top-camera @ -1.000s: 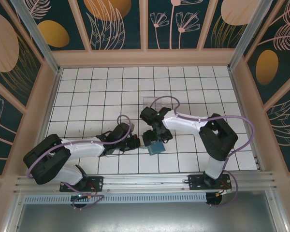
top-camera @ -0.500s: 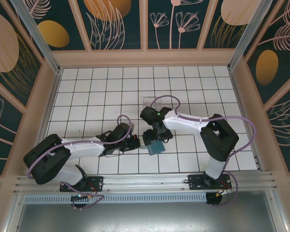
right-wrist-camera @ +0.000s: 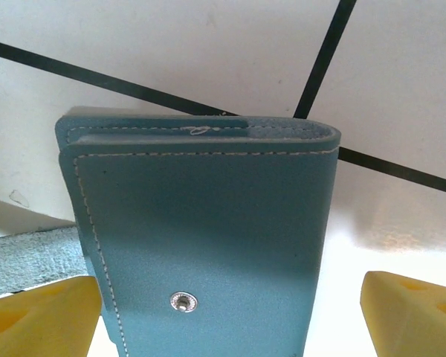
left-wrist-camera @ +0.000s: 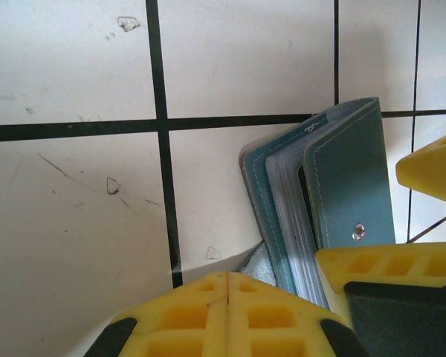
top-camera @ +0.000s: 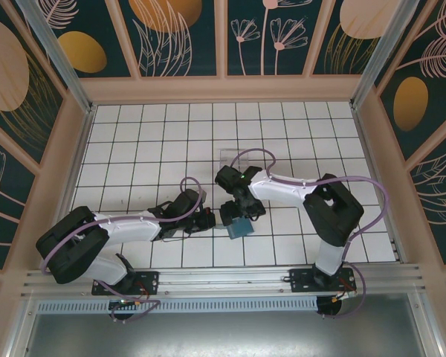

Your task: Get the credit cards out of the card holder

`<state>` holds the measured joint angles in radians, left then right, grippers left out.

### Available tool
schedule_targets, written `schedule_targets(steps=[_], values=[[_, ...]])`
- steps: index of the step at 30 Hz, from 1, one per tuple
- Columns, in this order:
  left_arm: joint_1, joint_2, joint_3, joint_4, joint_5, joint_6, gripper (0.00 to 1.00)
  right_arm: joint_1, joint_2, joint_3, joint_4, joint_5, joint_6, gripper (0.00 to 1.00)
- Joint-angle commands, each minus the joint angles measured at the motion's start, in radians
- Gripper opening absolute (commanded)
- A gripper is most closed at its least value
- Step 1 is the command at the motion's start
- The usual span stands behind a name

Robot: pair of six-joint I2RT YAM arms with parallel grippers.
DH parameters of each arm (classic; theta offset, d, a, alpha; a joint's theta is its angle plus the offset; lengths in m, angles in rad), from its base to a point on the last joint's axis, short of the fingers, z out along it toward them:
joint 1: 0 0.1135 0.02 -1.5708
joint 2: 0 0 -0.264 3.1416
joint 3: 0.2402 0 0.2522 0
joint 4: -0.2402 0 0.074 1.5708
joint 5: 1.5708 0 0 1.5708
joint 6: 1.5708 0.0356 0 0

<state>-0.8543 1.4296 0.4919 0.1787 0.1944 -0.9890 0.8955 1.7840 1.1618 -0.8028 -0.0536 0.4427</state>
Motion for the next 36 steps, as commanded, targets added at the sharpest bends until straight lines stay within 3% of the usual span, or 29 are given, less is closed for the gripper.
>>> schedule_targets(steps=[1, 26, 36], values=[[0.006, 0.001, 0.016, -0.016, -0.007, 0.015, 0.06, -0.005, 0.022, -0.014, 0.007, -0.004, -0.016, 0.91], [0.006, -0.006, 0.045, -0.075, -0.035, 0.028, 0.05, -0.065, -0.094, -0.050, -0.053, 0.064, -0.006, 0.90], [0.008, -0.008, 0.102, -0.217, -0.122, 0.077, 0.05, -0.115, -0.163, -0.074, -0.077, 0.088, 0.000, 0.83]])
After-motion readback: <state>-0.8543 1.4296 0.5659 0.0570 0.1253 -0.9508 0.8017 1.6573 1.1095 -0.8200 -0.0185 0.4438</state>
